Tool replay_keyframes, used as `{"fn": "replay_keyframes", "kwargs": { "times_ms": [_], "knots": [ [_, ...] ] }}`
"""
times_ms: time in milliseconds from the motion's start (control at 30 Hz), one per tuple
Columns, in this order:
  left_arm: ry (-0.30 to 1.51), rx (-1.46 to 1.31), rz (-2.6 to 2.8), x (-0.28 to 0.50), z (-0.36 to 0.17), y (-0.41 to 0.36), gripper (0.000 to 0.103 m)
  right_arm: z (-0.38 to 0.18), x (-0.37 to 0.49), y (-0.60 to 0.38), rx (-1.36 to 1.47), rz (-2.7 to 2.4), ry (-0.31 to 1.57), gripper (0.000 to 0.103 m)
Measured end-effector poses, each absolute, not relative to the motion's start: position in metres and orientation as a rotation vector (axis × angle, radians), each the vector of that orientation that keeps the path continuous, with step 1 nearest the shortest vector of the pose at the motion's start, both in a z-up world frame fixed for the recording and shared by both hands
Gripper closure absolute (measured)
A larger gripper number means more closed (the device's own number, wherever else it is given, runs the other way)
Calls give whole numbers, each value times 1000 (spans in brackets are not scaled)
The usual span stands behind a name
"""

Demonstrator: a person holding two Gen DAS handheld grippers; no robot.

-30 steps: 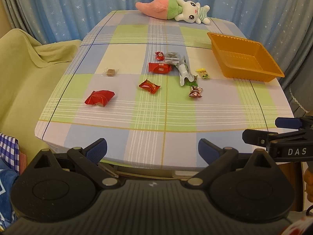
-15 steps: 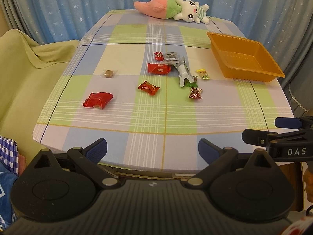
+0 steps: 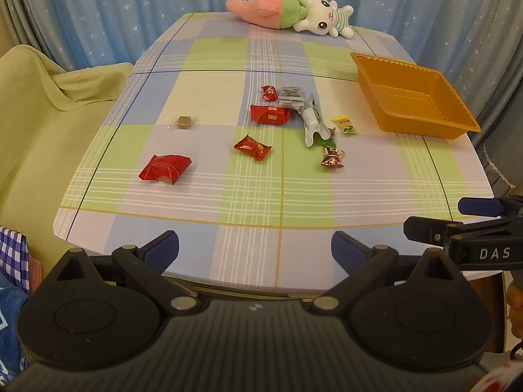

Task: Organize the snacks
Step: 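Grasp the large red candy packet with the left tool while the right tool grasps the brown-wrapped candy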

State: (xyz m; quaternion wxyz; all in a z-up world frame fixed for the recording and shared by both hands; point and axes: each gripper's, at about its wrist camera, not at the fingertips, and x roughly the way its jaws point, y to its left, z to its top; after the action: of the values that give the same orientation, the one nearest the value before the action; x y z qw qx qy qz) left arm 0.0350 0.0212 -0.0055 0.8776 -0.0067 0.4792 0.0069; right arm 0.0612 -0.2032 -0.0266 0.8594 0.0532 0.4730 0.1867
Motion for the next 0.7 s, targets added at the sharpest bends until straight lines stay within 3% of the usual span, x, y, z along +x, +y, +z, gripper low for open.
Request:
{"fn": "replay_keyframes", "kwargs": {
  "times_ms": [700],
  "knots": [
    [1006, -65, 71, 59, -13, 73, 4, -41, 87, -182, 115, 385, 1001, 0]
  ]
}}
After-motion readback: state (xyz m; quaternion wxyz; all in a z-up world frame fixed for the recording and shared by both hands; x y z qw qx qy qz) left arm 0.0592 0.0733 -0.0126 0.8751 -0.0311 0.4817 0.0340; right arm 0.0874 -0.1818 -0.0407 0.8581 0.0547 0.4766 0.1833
